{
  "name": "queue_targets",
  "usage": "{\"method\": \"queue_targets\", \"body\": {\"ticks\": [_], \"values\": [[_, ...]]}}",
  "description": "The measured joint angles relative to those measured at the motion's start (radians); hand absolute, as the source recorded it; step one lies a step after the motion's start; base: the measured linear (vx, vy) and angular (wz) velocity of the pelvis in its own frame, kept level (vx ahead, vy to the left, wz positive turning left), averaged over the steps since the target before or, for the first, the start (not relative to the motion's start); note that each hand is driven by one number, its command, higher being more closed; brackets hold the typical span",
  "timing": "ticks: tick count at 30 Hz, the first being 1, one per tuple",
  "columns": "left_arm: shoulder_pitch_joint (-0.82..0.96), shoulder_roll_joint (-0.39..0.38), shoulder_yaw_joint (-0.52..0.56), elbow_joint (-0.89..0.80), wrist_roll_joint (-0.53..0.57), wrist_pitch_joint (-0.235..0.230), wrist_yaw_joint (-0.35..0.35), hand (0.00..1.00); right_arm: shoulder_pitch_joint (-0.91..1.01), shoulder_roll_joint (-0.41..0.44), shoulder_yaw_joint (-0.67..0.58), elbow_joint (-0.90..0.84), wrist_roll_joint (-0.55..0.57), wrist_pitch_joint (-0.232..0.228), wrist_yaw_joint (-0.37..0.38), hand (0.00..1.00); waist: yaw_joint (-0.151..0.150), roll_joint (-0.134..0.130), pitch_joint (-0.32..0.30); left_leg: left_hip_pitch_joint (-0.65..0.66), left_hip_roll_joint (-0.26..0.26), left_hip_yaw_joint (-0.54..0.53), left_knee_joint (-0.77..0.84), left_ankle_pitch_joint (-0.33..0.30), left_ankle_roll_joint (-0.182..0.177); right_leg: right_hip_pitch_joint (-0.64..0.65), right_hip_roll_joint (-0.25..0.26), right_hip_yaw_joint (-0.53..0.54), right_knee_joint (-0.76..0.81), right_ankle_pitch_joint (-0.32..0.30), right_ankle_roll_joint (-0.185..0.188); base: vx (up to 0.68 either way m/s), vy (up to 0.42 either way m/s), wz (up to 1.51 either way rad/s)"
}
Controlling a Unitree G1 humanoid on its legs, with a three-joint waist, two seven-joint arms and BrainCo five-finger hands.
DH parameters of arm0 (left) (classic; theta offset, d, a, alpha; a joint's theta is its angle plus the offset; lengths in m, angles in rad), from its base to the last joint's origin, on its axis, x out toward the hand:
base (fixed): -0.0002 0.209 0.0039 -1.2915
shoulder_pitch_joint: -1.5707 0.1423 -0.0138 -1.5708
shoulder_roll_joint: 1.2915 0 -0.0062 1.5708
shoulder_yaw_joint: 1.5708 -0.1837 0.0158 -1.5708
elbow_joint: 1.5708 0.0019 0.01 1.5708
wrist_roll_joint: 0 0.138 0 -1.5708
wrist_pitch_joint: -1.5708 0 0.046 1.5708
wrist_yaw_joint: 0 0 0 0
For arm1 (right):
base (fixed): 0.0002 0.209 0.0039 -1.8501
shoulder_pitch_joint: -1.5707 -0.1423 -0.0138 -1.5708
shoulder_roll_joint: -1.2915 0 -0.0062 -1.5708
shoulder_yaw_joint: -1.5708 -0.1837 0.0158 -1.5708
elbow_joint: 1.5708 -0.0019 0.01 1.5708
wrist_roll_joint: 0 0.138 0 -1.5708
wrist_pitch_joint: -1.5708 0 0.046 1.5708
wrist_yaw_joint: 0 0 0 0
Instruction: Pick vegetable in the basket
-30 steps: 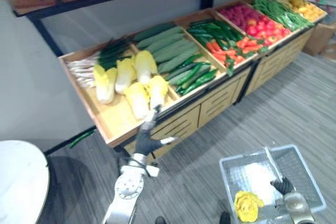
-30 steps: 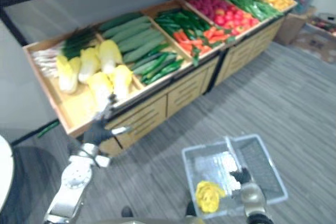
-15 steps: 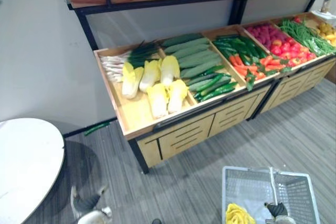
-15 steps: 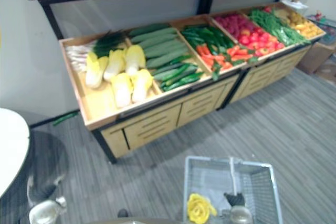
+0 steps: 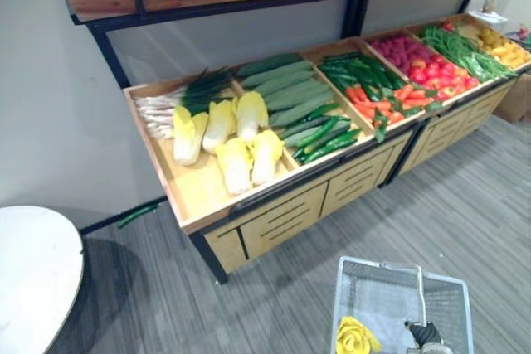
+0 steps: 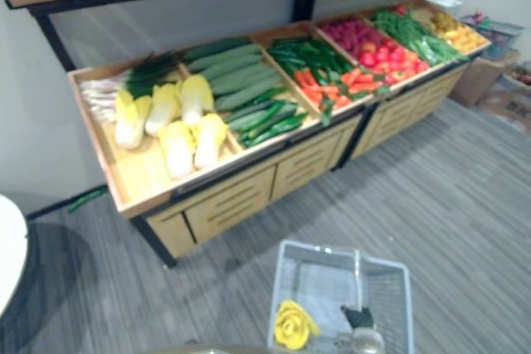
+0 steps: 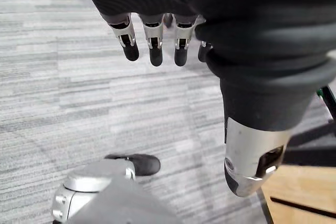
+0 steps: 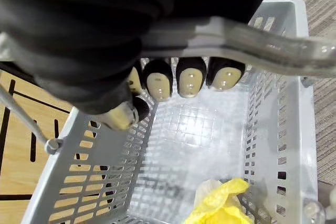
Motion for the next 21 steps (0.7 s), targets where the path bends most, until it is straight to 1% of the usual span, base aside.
{"method": "queue_targets", "body": {"ticks": [1,2,6,16,19,21], "values": [[-0.001,-0.002,-0.025,0.000,0.000,-0.004,-0.003,0.00,0.000,0.000,0.000,0.009,0.006,-0.002,-0.001,1.00,-0.007,0.001,0.001,0.005,0.000,0.003,0.000,-0.001,0.000,0.000,-0.001,0.004,0.007,-0.005,0.000,0.00,0.005,-0.08],[-0.004,-0.003,-0.045,0.000,0.001,-0.009,-0.005,0.00,0.005,0.000,-0.001,0.012,0.023,-0.005,-0.002,1.00,-0.007,0.001,0.001,0.010,0.000,0.008,0.000,-0.004,-0.001,-0.001,-0.002,0.009,0.013,-0.013,0.003,0.00,0.003,-0.08],[-0.008,0.002,-0.111,0.000,0.001,-0.022,-0.005,0.00,0.014,0.001,-0.004,0.018,0.029,-0.010,-0.002,1.00,-0.009,0.002,0.001,0.012,0.000,0.022,0.000,-0.007,-0.002,-0.005,-0.002,0.015,0.014,-0.019,0.001,0.01,-0.001,-0.07],[-0.005,0.008,-0.167,0.003,0.001,-0.029,-0.006,0.00,0.014,0.001,-0.011,0.022,0.029,-0.010,-0.002,1.00,-0.009,0.010,0.005,0.045,0.001,0.049,0.003,-0.021,-0.005,0.014,-0.001,0.040,0.014,-0.016,0.004,0.03,-0.001,-0.08],[-0.007,0.013,-0.187,-0.002,0.003,-0.030,-0.018,0.00,0.010,0.000,-0.044,0.026,0.031,-0.010,-0.003,1.00,-0.008,0.005,0.028,0.054,0.003,0.054,0.064,-0.064,-0.003,0.014,-0.015,0.058,0.076,-0.046,0.011,0.04,0.027,-0.08],[-0.006,0.013,-0.196,-0.006,0.006,-0.031,-0.027,0.00,0.011,-0.001,-0.066,0.015,0.036,-0.015,-0.002,1.00,-0.009,0.008,0.044,0.037,0.015,0.075,0.183,-0.137,0.002,0.000,-0.030,0.086,0.138,-0.069,0.016,0.00,0.050,-0.31]]}}
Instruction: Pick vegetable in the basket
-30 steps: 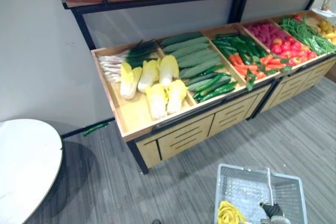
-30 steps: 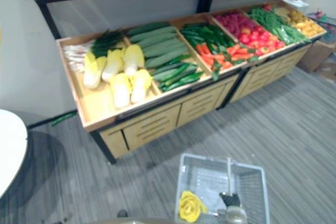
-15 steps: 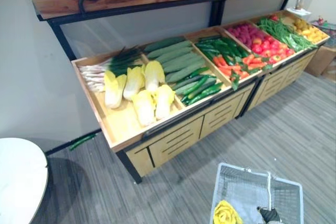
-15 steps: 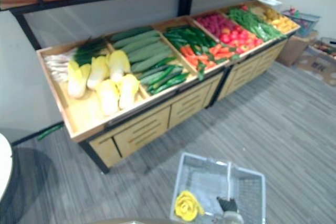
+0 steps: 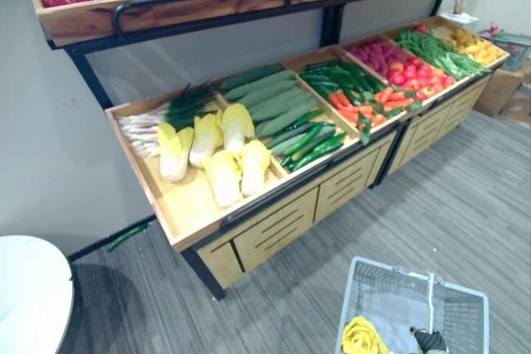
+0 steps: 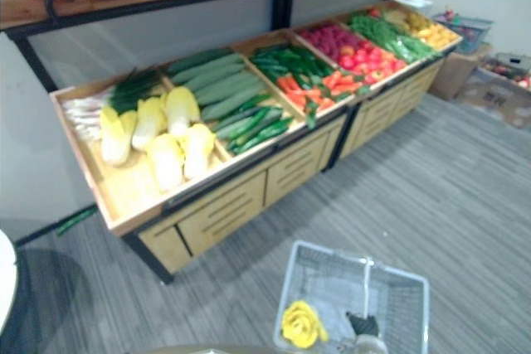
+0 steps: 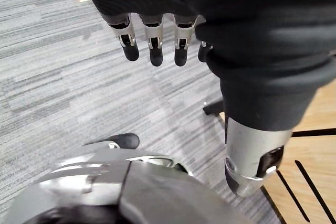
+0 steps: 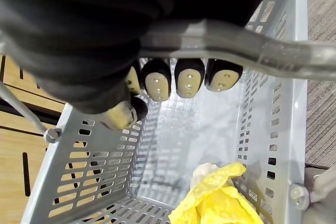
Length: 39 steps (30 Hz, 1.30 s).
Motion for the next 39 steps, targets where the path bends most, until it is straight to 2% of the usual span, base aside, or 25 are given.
{"method": "queue_targets", "body": {"ticks": [3,5,6,7,8,9,11,13,15,18,19,20,23,24,25,26,27,28,29,31,32,35,37,38,39], "values": [[-0.024,0.014,-0.027,0.000,0.014,-0.001,0.001,0.00,-0.001,0.008,-0.016,-0.035,0.004,-0.005,0.000,1.00,0.001,-0.011,0.010,-0.049,0.013,0.073,0.081,-0.069,0.013,-0.091,-0.015,0.080,0.055,0.012,0.018,-0.05,0.079,-0.70],[-0.039,0.032,-0.042,0.000,0.015,0.000,0.001,0.00,-0.002,0.027,-0.015,-0.077,0.030,-0.006,-0.003,1.00,-0.001,-0.015,0.034,-0.045,0.020,0.129,0.083,-0.076,0.021,-0.130,-0.005,0.098,0.069,0.060,0.024,-0.11,0.109,-0.98],[-0.044,0.036,-0.041,0.000,0.016,0.000,0.001,0.00,-0.004,0.040,-0.014,-0.100,0.040,-0.006,-0.009,1.00,-0.004,-0.008,0.044,-0.033,0.040,0.186,0.082,-0.074,0.029,-0.159,0.022,0.074,0.039,0.150,0.013,-0.17,0.123,-1.44],[-0.044,0.028,-0.040,0.000,0.017,0.000,0.002,0.00,-0.012,0.046,0.003,-0.115,0.041,-0.006,-0.008,1.00,0.001,0.025,0.059,-0.020,0.080,0.261,0.077,-0.063,0.047,-0.161,0.047,0.012,-0.012,0.237,-0.021,-0.14,0.101,-1.48],[-0.052,0.030,-0.041,-0.005,0.021,0.000,0.001,0.00,-0.019,0.048,0.009,-0.120,0.041,-0.006,-0.005,1.00,-0.001,0.020,0.082,-0.007,0.086,0.297,0.076,-0.059,0.046,-0.172,0.035,-0.075,0.057,0.192,-0.073,-0.14,0.096,-1.55],[-0.060,0.032,-0.042,-0.024,0.035,0.000,0.001,0.00,-0.031,0.044,0.018,-0.126,0.052,-0.008,-0.011,1.00,-0.011,-0.002,0.106,0.023,0.086,0.365,0.065,-0.058,0.047,-0.187,-0.035,-0.279,0.264,0.047,-0.150,-0.09,0.086,-1.12],[-0.061,0.034,-0.055,-0.024,0.035,0.000,-0.001,0.00,-0.040,0.038,0.028,-0.117,0.062,-0.012,-0.013,1.00,-0.013,-0.013,0.107,0.056,0.094,0.453,0.061,-0.056,0.043,-0.168,-0.098,-0.432,0.397,-0.041,-0.156,-0.03,0.046,-1.40],[-0.071,0.041,-0.061,-0.023,0.033,0.002,-0.001,0.00,-0.050,0.036,0.031,-0.093,0.061,-0.009,-0.008,1.00,-0.013,-0.016,0.111,0.088,0.098,0.557,0.064,-0.048,0.030,-0.143,-0.123,-0.507,0.397,-0.064,-0.145,0.03,-0.053,-1.52],[-0.092,0.038,-0.060,-0.021,0.033,0.003,-0.002,0.00,-0.059,0.032,0.020,-0.076,0.061,-0.002,-0.005,1.00,-0.020,-0.012,0.122,0.115,0.095,0.619,0.062,-0.040,0.018,-0.131,-0.081,-0.511,0.319,-0.083,-0.134,0.03,-0.127,-1.15],[-0.130,0.005,-0.060,-0.021,0.033,0.000,-0.007,0.00,-0.055,0.009,-0.023,-0.070,0.062,0.011,-0.006,1.00,-0.027,0.033,0.141,0.126,0.107,0.686,0.074,-0.032,0.005,-0.129,0.008,-0.446,0.161,-0.080,-0.127,-0.02,-0.155,-1.00],[-0.134,0.000,-0.060,-0.021,0.033,0.000,-0.008,0.00,-0.055,0.005,-0.027,-0.068,0.062,0.017,-0.008,1.00,-0.030,0.045,0.141,0.125,0.111,0.695,0.084,-0.030,0.003,-0.128,0.019,-0.436,0.146,-0.078,-0.128,-0.03,-0.134,-0.85],[-0.135,-0.009,-0.060,-0.021,0.033,0.000,-0.008,0.00,-0.053,0.004,-0.053,-0.047,0.064,0.025,-0.014,1.00,-0.038,0.057,0.136,0.128,0.136,0.702,0.122,-0.027,0.002,-0.124,0.044,-0.408,0.122,-0.080,-0.125,-0.04,-0.118,-0.56],[-0.134,-0.010,-0.047,-0.017,0.033,0.000,-0.007,0.00,-0.047,0.005,-0.051,-0.035,0.065,0.026,-0.024,1.00,-0.053,0.062,0.133,0.125,0.212,0.716,0.273,-0.027,0.002,-0.122,0.069,-0.374,0.114,-0.094,-0.138,-0.03,-0.076,-0.50],[-0.134,-0.011,-0.029,-0.017,0.032,0.000,-0.004,0.00,-0.040,-0.002,-0.043,-0.035,0.064,0.020,-0.026,1.00,-0.052,0.064,0.133,0.112,0.287,0.711,0.416,-0.016,0.008,-0.117,0.086,-0.348,0.113,-0.101,-0.149,-0.02,-0.075,-0.61],[-0.132,-0.010,-0.024,-0.017,0.030,0.000,-0.002,0.00,-0.035,-0.005,-0.039,-0.035,0.064,0.019,-0.027,1.00,-0.051,0.066,0.134,0.111,0.320,0.708,0.475,-0.001,0.012,-0.109,0.095,-0.336,0.112,-0.103,-0.153,0.00,-0.089,-0.66],[-0.130,-0.010,-0.022,-0.019,0.025,-0.001,-0.001,0.00,-0.029,-0.008,-0.029,-0.034,0.064,0.019,-0.028,1.00,-0.049,0.068,0.135,0.108,0.355,0.682,0.542,0.031,0.033,-0.093,0.106,-0.318,0.109,-0.107,-0.159,0.05,-0.072,-0.59],[-0.124,-0.005,-0.020,-0.020,0.021,-0.003,0.000,0.00,-0.020,-0.017,-0.005,-0.029,0.063,0.019,-0.030,1.00,-0.049,0.063,0.144,0.084,0.383,0.596,0.618,0.091,0.068,-0.065,0.120,-0.287,0.093,-0.109,-0.163,0.08,-0.066,-0.70],[-0.121,-0.001,-0.016,-0.019,0.020,-0.008,0.001,0.00,-0.017,-0.021,0.013,-0.025,0.062,0.019,-0.032,1.00,-0.047,0.057,0.147,0.034,0.380,0.475,0.679,0.099,0.074,-0.049,0.119,-0.259,0.079,-0.114,-0.171,0.09,-0.041,-0.60],[-0.120,-0.001,-0.016,-0.020,0.020,-0.012,0.001,0.00,-0.017,-0.028,0.024,-0.024,0.062,0.020,-0.034,1.00,-0.050,0.058,0.148,0.001,0.362,0.401,0.700,0.065,0.063,-0.047,0.115,-0.244,0.075,-0.114,-0.171,0.11,0.026,-0.58],[-0.117,-0.010,-0.016,-0.033,0.016,-0.013,0.005,0.00,-0.019,-0.047,0.027,-0.005,0.061,0.021,-0.034,1.00,-0.043,0.058,0.148,-0.086,0.247,0.208,0.614,-0.017,0.016,-0.040,0.096,-0.198,0.041,-0.095,-0.152,0.14,0.093,-0.62],[-0.115,-0.010,-0.023,-0.035,0.015,-0.013,0.007,0.00,-0.018,-0.050,0.027,-0.001,0.061,0.022,-0.034,1.00,-0.040,0.058,0.148,-0.105,0.202,0.156,0.508,-0.034,-0.006,-0.041,0.092,-0.176,0.028,-0.084,-0.137,0.13,0.107,-0.54],[-0.111,-0.014,-0.024,-0.036,0.015,-0.013,0.012,0.00,-0.017,-0.048,0.027,-0.001,0.061,0.022,-0.034,1.00,-0.033,0.059,0.147,-0.115,0.122,0.032,0.222,-0.041,-0.021,-0.043,0.086,-0.145,0.012,-0.068,-0.112,0.14,0.167,-0.44],[-0.112,-0.017,-0.024,-0.037,0.016,-0.016,0.021,0.00,-0.017,-0.047,0.028,-0.002,0.061,0.022,-0.035,1.00,-0.023,0.059,0.147,-0.117,0.082,-0.050,0.059,-0.018,-0.026,-0.043,0.077,-0.121,0.006,-0.055,-0.098,0.16,0.240,-0.36],[-0.110,-0.023,-0.022,-0.037,0.016,-0.021,0.028,0.00,-0.015,-0.051,0.034,-0.004,0.061,0.022,-0.037,1.00,-0.020,0.066,0.145,-0.119,0.062,-0.102,-0.009,0.033,-0.028,-0.043,0.074,-0.105,0.006,-0.051,-0.074,0.19,0.304,-0.46],[-0.101,-0.042,-0.022,-0.036,0.016,-0.022,0.033,0.00,-0.011,-0.072,0.050,-0.010,0.061,0.022,-0.038,1.00,-0.018,0.098,0.143,-0.120,0.061,-0.137,-0.026,0.108,-0.040,-0.038,0.088,-0.090,0.003,-0.048,-0.047,0.19,0.327,-0.47]]}}
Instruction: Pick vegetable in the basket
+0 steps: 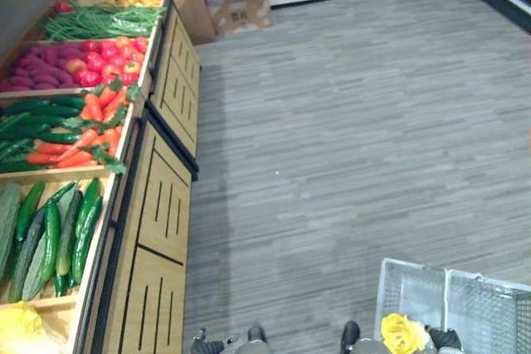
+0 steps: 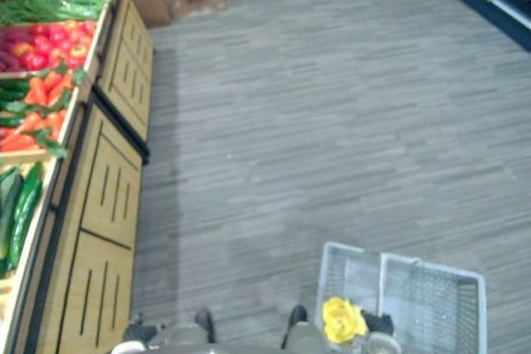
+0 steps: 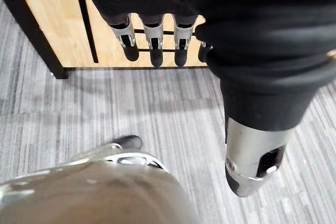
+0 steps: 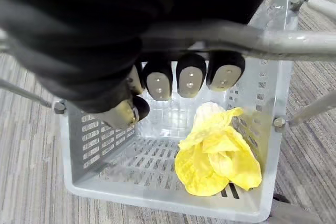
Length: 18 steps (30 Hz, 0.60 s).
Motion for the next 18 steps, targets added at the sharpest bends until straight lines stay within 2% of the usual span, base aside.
{"method": "queue_targets", "body": {"ticks": [1,2,4,7,8,10,11,13,14,15,16,17,18], "values": [[-0.003,-0.005,0.001,0.003,0.000,0.000,-0.002,0.00,-0.005,0.003,0.010,0.003,0.000,0.002,-0.002,1.00,0.002,0.006,-0.002,0.009,-0.002,0.006,0.004,-0.015,0.003,0.008,-0.004,0.011,-0.004,0.002,0.014,0.19,0.311,-0.22],[-0.006,0.020,-0.007,0.001,0.000,-0.002,0.000,0.00,0.001,0.021,0.028,-0.004,-0.001,0.001,0.001,1.00,-0.004,-0.031,-0.010,0.004,-0.043,0.012,0.003,-0.023,0.015,0.018,-0.040,0.014,-0.031,0.017,0.035,0.17,0.276,0.04],[-0.013,0.041,-0.013,-0.003,0.000,-0.012,0.000,0.00,0.016,0.045,0.053,-0.012,-0.013,-0.004,0.006,1.00,0.001,-0.072,-0.013,0.006,-0.110,0.027,-0.006,-0.045,0.052,0.030,-0.101,0.016,-0.066,0.036,0.067,0.18,0.282,0.11],[-0.008,0.054,-0.023,-0.002,0.000,-0.011,-0.001,0.00,0.015,0.041,0.053,-0.018,-0.040,-0.003,0.009,1.00,0.007,-0.082,-0.018,0.009,-0.158,0.035,0.001,-0.071,0.083,0.039,-0.147,0.017,-0.081,0.043,0.082,0.16,0.199,0.03],[-0.009,0.057,-0.042,-0.002,0.000,-0.011,-0.001,0.00,0.015,0.038,0.052,-0.020,-0.040,-0.004,0.012,1.00,0.016,-0.083,-0.018,0.010,-0.174,0.038,0.013,-0.089,0.093,0.044,-0.164,0.016,-0.078,0.046,0.098,0.14,0.123,-0.01],[-0.002,0.060,-0.057,-0.001,0.000,-0.011,-0.003,0.00,0.014,0.035,0.037,-0.019,-0.040,-0.003,0.019,1.00,0.027,-0.083,-0.016,0.020,-0.182,0.041,0.061,-0.151,0.106,0.043,-0.190,0.015,-0.011,0.029,0.126,0.13,0.100,-0.09],[0.004,0.059,-0.063,0.000,0.000,-0.011,-0.004,0.00,0.014,0.034,0.030,-0.019,-0.040,-0.003,0.019,1.00,0.026,-0.081,-0.015,0.020,-0.179,0.040,0.075,-0.168,0.108,0.034,-0.194,0.016,0.032,0.022,0.127,0.09,0.090,-0.10],[0.030,0.055,-0.100,0.001,0.001,-0.012,-0.011,0.00,0.014,0.034,0.012,-0.032,-0.037,-0.011,0.018,1.00,0.022,-0.059,-0.026,0.050,-0.172,0.038,0.096,-0.215,0.119,-0.064,-0.227,0.034,0.296,0.022,0.121,0.13,0.152,-0.02],[0.032,0.056,-0.100,0.001,0.001,-0.012,-0.011,0.00,0.013,0.035,0.011,-0.033,-0.035,-0.013,0.018,1.00,0.022,-0.060,-0.026,0.057,-0.174,0.039,0.096,-0.218,0.123,-0.079,-0.235,0.042,0.333,0.024,0.119,0.16,0.154,0.05],[0.039,0.059,-0.100,0.000,0.001,-0.012,-0.011,0.00,0.009,0.039,0.011,-0.041,-0.028,-0.028,0.017,1.00,0.021,-0.065,-0.024,0.080,-0.186,0.034,0.098,-0.229,0.134,-0.135,-0.267,0.063,0.479,0.046,0.086,0.14,0.104,0.16],[0.045,0.066,-0.100,-0.003,0.001,-0.012,-0.011,0.00,0.006,0.043,0.014,-0.058,-0.029,-0.037,0.016,1.00,0.021,-0.065,-0.024,0.103,-0.191,0.019,0.103,-0.241,0.144,-0.177,-0.286,0.079,0.594,0.091,0.022,0.20,0.123,0.23],[0.045,0.071,-0.100,-0.004,0.001,-0.011,-0.011,0.00,0.003,0.046,0.014,-0.066,-0.030,-0.042,0.016,1.00,0.021,-0.058,-0.024,0.121,-0.192,0.010,0.107,-0.249,0.154,-0.201,-0.290,0.092,0.650,0.088,0.007,0.26,0.087,0.35],[0.043,0.078,-0.097,-0.005,0.000,-0.011,-0.011,0.00,-0.008,0.059,0.016,-0.068,-0.031,-0.044,0.018,1.00,0.021,-0.067,-0.017,0.142,-0.187,0.000,0.109,-0.264,0.168,-0.235,-0.273,0.103,0.740,0.024,0.007,0.24,0.030,0.30]]}}
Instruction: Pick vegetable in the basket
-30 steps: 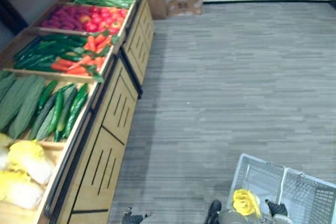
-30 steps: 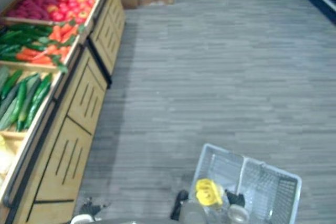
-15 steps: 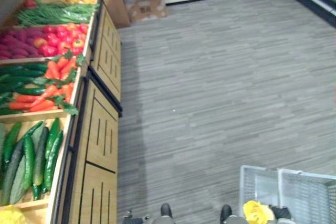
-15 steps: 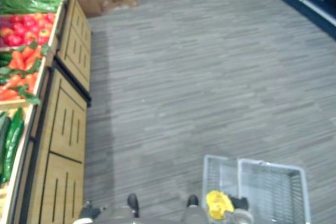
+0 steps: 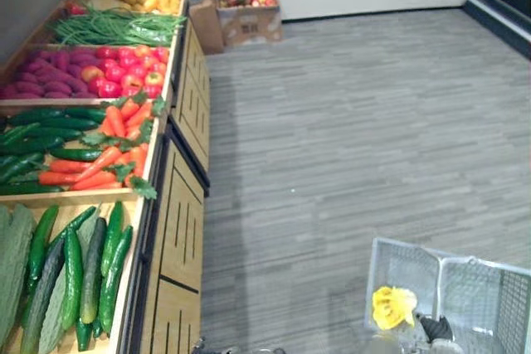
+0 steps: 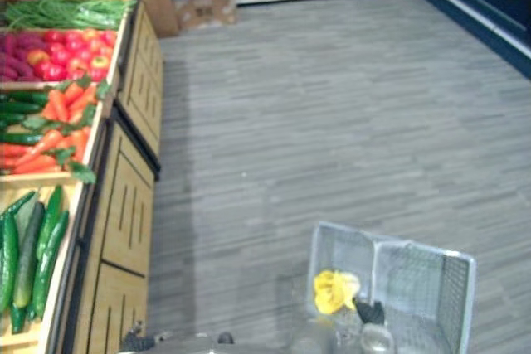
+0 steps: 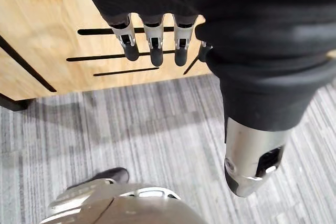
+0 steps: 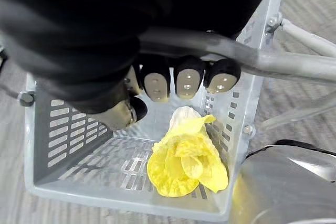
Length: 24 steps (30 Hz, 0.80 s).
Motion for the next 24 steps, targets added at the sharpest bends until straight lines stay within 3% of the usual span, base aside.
{"method": "queue_targets", "body": {"ticks": [2,4,5,8,9,10,11,12,13,17,18,19,20,21,22,24], "values": [[0.000,0.014,0.009,0.001,0.000,0.001,0.000,0.00,-0.019,0.017,0.007,0.001,0.000,-0.001,0.002,1.00,0.002,-0.015,0.005,0.027,0.013,-0.026,-0.005,-0.014,-0.001,-0.040,0.059,-0.025,0.039,-0.100,-0.008,0.33,-0.043,0.40],[-0.009,0.002,0.017,0.001,0.000,0.003,0.000,0.00,-0.033,0.018,-0.003,0.000,0.004,-0.001,0.008,1.00,0.001,-0.011,0.010,0.064,0.029,-0.051,-0.033,-0.016,-0.004,-0.068,0.108,-0.081,-0.038,-0.128,-0.017,0.37,-0.117,0.56],[-0.017,-0.011,0.021,0.001,0.000,0.004,0.000,0.00,-0.039,0.015,-0.021,-0.014,0.013,0.002,0.015,1.00,-0.002,0.005,0.025,0.098,0.051,-0.056,-0.048,-0.018,-0.009,-0.069,0.134,-0.116,-0.169,-0.125,-0.012,0.44,-0.183,0.69],[-0.030,-0.046,0.055,-0.029,0.000,0.002,-0.001,0.00,-0.048,0.015,-0.086,-0.047,0.036,0.021,0.019,1.00,0.002,0.017,0.033,0.145,0.097,-0.053,-0.054,-0.045,-0.058,-0.071,0.148,-0.113,-0.418,-0.071,0.027,0.38,-0.194,0.59],[-0.027,-0.046,0.063,-0.042,0.000,0.001,0.000,0.00,-0.054,0.013,-0.102,-0.051,0.040,0.026,0.019,1.00,0.003,0.007,0.031,0.164,0.107,-0.053,-0.054,-0.058,-0.080,-0.073,0.146,-0.113,-0.494,-0.026,0.023,0.47,-0.293,0.46],[-0.023,-0.044,0.088,-0.042,0.000,0.002,-0.001,0.00,-0.060,0.008,-0.128,-0.057,0.042,0.045,0.018,1.00,0.004,-0.005,0.029,0.195,0.121,-0.052,-0.055,-0.074,-0.108,-0.066,0.144,-0.113,-0.527,0.120,0.006,0.41,-0.273,0.17],[-0.023,-0.060,0.099,-0.033,0.000,0.004,0.000,0.00,-0.067,-0.011,-0.139,-0.058,0.042,0.054,0.018,1.00,0.010,0.012,0.034,0.204,0.144,-0.049,-0.054,-0.075,-0.116,-0.069,0.166,-0.124,-0.496,0.099,-0.013,0.59,-0.387,-0.02],[-0.030,-0.074,0.102,-0.037,0.000,0.001,-0.001,0.00,-0.087,-0.035,-0.173,-0.079,0.041,0.065,0.018,1.00,0.012,0.031,0.027,0.197,0.160,-0.042,-0.053,-0.021,-0.171,-0.098,0.170,-0.122,-0.430,0.046,-0.034,0.56,-0.388,-0.14],[-0.035,-0.079,0.102,-0.041,0.001,-0.001,-0.001,0.00,-0.101,-0.064,-0.208,-0.100,0.042,0.066,0.015,1.00,0.007,0.022,0.031,0.198,0.157,-0.052,-0.055,0.032,-0.184,-0.125,0.158,-0.116,-0.356,-0.012,-0.045,0.54,-0.373,-0.11],[-0.033,-0.083,0.097,-0.036,-0.001,-0.001,0.000,0.00,-0.114,-0.180,-0.232,-0.106,0.044,0.065,-0.004,1.00,-0.002,0.040,0.020,0.150,0.181,-0.071,0.082,0.155,-0.193,-0.092,0.176,-0.128,-0.321,-0.106,-0.070,0.45,-0.269,-0.05],[-0.034,-0.078,0.097,-0.036,-0.002,-0.001,0.000,0.00,-0.113,-0.198,-0.231,-0.112,0.051,0.065,-0.007,1.00,-0.013,0.040,0.020,0.087,0.194,-0.099,0.203,0.210,-0.198,-0.059,0.188,-0.142,-0.343,-0.114,-0.075,0.38,-0.195,0.10],[-0.032,-0.069,0.096,-0.034,-0.003,0.001,-0.001,0.00,-0.105,-0.207,-0.223,-0.121,0.052,0.065,-0.007,1.00,-0.021,0.037,0.022,0.017,0.204,-0.119,0.347,0.312,-0.197,-0.012,0.198,-0.148,-0.380,-0.118,-0.078,0.36,-0.177,0.06],[-0.028,-0.065,0.093,-0.033,-0.003,0.001,-0.001,0.00,-0.102,-0.212,-0.216,-0.122,0.054,0.065,-0.007,1.00,-0.018,0.021,0.032,-0.016,0.214,-0.121,0.424,0.346,-0.209,0.018,0.202,-0.146,-0.407,-0.119,-0.078,0.33,-0.125,-0.06],[-0.025,-0.061,0.087,-0.033,-0.003,0.000,-0.002,0.00,-0.097,-0.226,-0.209,-0.119,0.058,0.065,-0.008,1.00,-0.017,0.025,0.031,-0.087,0.233,-0.112,0.589,0.309,-0.207,0.073,0.209,-0.143,-0.460,-0.123,-0.074,0.30,-0.080,-0.11],[-0.024,-0.058,0.088,-0.033,-0.003,-0.001,-0.004,0.00,-0.094,-0.234,-0.209,-0.116,0.073,0.065,-0.008,1.00,-0.018,0.024,0.032,-0.159,0.238,-0.093,0.710,0.230,-0.194,0.123,0.210,-0.142,-0.494,-0.123,-0.074,0.35,-0.050,-0.12],[-0.014,-0.057,0.088,-0.036,-0.003,-0.001,-0.004,0.00,-0.086,-0.235,-0.211,-0.119,0.081,0.065,-0.015,1.00,-0.014,0.022,0.033,-0.234,0.232,-0.063,0.764,0.146,-0.143,0.199,0.210,-0.139,-0.550,-0.120,-0.069,0.26,0.034,-0.09]]}}
